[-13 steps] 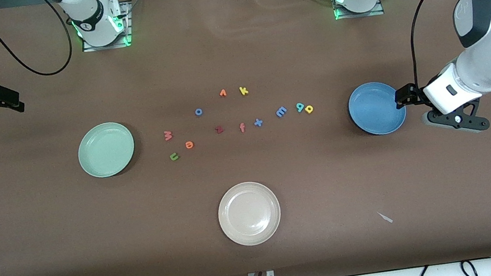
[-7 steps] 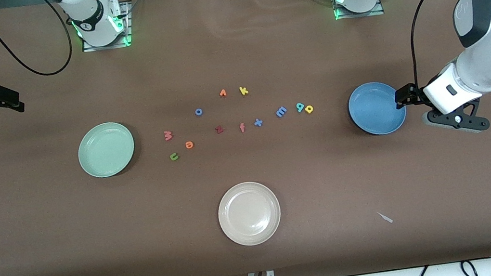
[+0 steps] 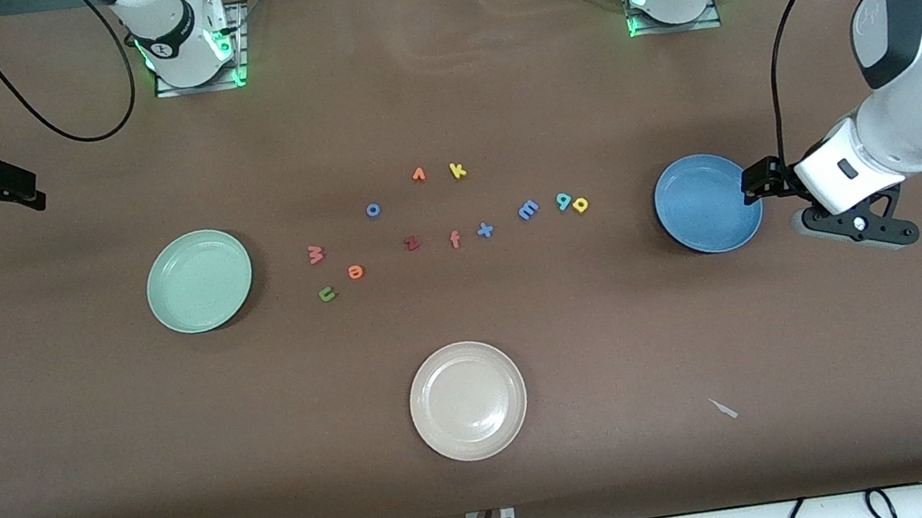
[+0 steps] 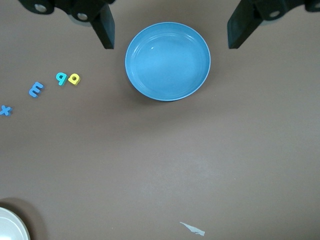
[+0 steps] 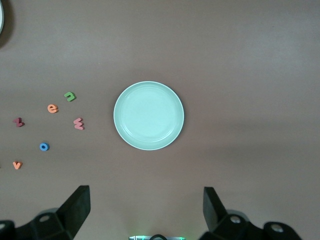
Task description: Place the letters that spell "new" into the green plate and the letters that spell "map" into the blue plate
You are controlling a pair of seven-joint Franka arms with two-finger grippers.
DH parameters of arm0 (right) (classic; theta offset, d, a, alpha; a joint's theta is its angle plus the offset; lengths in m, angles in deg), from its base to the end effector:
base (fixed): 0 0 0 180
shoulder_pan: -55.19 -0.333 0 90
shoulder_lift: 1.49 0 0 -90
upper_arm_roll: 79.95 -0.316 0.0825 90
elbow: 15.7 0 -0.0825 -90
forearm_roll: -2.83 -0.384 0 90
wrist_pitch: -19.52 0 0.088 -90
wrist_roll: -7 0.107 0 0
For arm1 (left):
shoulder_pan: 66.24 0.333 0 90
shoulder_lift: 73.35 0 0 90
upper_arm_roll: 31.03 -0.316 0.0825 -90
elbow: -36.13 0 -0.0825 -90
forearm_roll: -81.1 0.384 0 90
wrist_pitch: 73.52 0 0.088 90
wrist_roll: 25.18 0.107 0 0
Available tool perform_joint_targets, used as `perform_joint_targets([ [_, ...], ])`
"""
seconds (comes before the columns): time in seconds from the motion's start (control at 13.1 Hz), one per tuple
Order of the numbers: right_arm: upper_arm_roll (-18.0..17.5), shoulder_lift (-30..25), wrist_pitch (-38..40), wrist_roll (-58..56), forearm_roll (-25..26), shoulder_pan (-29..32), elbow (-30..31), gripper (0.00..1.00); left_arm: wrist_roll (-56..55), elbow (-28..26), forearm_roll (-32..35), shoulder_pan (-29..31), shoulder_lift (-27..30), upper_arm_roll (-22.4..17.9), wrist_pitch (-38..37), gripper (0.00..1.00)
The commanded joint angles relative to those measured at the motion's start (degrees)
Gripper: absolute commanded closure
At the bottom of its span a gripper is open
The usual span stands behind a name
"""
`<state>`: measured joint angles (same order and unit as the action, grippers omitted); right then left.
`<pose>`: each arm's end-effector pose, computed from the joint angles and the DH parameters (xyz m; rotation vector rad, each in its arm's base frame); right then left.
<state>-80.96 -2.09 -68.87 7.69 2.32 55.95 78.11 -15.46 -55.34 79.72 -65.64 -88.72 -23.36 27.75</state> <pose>0.5459 0.0034 0.5967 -3.1308 0.0122 0.1319 0.6275 -0.0721 0.4700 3.0461 -0.4357 -0.1440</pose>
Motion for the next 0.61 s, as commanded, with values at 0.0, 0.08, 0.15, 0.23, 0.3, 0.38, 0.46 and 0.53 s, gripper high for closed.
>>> perform_joint_targets([
  [0.0,-0.2,0.1,0.9,-0.3,-1.0,0.4,-0.8,0.00,1.2,0.2,-2.1,-0.2,-0.2,-0.2,0.1,0.01],
  [0.08,-0.2,0.1,0.8,-0.3,-1.0,0.3,-0.9,0.00,1.2,0.2,-2.1,-0.1,-0.2,-0.2,0.1,0.01],
  [0.15,-0.2,0.1,0.8,-0.3,-1.0,0.4,-0.8,0.00,1.0,0.2,-2.1,-0.2,-0.3,-0.2,0.1,0.01],
  [0.23,-0.2,0.1,0.8,-0.3,-1.0,0.4,-0.9,0.00,0.9,0.2,-2.1,-0.2,-0.3,-0.2,0.1,0.01],
  [0.3,-0.2,0.2,0.7,-0.3,-1.0,0.4,-0.8,0.00,0.8,0.1,-2.1,-0.3,-0.3,-0.2,0.1,0.01],
  [0.38,-0.2,0.2,0.7,-0.4,-1.0,0.4,-0.9,0.00,0.6,0.1,-2.1,-0.4,-0.3,-0.2,0.1,0.01],
  [0.46,-0.2,0.2,0.6,-0.4,-0.9,0.3,-0.9,0.00,0.4,0.0,-2.2,-0.6,-0.3,-0.2,0.1,0.01],
  [0.53,-0.2,0.2,0.5,-0.4,-0.9,0.3,-0.9,0.00,-0.2,-0.1,-2.3,-0.7,-0.4,-0.1,0.1,0.01],
])
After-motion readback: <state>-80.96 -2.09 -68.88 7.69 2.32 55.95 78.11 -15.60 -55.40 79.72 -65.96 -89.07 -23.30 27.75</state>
